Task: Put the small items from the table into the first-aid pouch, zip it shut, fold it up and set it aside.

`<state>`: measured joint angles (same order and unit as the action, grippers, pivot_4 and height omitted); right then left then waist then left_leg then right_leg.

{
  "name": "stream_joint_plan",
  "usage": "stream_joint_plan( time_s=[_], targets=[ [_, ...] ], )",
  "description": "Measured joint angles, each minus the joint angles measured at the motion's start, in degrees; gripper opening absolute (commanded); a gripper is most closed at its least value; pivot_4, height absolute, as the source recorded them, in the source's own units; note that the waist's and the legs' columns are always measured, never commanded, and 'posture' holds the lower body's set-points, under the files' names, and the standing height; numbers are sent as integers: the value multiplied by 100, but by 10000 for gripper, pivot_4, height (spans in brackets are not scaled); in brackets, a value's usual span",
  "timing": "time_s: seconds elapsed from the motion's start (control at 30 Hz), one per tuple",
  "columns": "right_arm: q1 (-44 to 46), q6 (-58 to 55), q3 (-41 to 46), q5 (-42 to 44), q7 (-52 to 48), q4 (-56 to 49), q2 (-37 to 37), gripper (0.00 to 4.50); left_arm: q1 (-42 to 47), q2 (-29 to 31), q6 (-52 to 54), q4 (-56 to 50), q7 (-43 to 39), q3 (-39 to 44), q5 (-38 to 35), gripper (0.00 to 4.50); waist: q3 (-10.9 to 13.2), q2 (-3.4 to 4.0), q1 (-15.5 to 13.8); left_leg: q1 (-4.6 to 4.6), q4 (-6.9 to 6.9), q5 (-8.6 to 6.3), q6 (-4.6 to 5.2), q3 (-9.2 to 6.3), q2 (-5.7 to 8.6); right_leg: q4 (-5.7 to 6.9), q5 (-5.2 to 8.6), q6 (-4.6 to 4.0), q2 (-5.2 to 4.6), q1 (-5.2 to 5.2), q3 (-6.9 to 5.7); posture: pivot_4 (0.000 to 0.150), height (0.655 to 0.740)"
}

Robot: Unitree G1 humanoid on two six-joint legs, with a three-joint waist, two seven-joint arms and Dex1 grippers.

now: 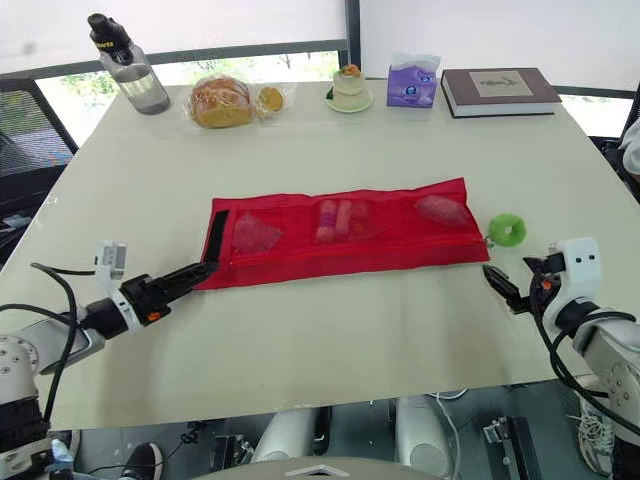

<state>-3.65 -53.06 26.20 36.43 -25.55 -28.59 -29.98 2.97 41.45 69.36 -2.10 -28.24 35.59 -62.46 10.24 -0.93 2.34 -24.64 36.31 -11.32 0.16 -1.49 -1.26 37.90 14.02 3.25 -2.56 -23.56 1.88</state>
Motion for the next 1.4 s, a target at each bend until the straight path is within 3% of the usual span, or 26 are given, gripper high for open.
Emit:
stream_joint_plan(
  time_s=[0.33, 0.53, 0.93, 1.33, 1.4],
  targets=[
    [146, -784, 407, 1081, 1082, 84, 1041, 45000, -136, 539, -862, -1530, -1075, 31, 4, 44297, 0, -12, -157, -5, 3, 0, 0, 4, -1, -7, 0, -4, -16, -1, 14, 1500, 7400],
    [568, -952, 594, 1568, 2002, 291, 1607, 45000, 516, 867, -1599, -2402, -1630, -805, 353, 44297, -2, -12, -157, -5, 3, 1, 1, 14, 4, -8, 0, -5, -5, 0, 12, 1500, 7400],
    [1242, -865, 797, 2325, 3367, 720, 2405, 45000, 1462, 991, -2212, -3008, -2227, -2014, 700, 44297, -17, -36, -21, -2, 4, 0, 1, 13, -6, -6, 0, -1, 47, 2, 48, 1500, 7400],
    [1606, -43, 577, 2413, 3732, 1178, 2795, 45000, 1372, 882, -2666, -2930, -2660, -2067, 884, 44297, -16, -35, 23, -1, 3, 0, 1, 13, -15, -5, -9, 14, 62, 1, 55, 1500, 7400],
    [1606, 51, 501, 2374, 3733, 1203, 2800, 39570, 1388, 881, -2741, -2884, -2692, -2100, 936, 45000, -17, -35, 28, 0, 3, 0, 1, 14, -15, -5, -9, 14, 63, 0, 56, 1500, 7400]
  ],
)
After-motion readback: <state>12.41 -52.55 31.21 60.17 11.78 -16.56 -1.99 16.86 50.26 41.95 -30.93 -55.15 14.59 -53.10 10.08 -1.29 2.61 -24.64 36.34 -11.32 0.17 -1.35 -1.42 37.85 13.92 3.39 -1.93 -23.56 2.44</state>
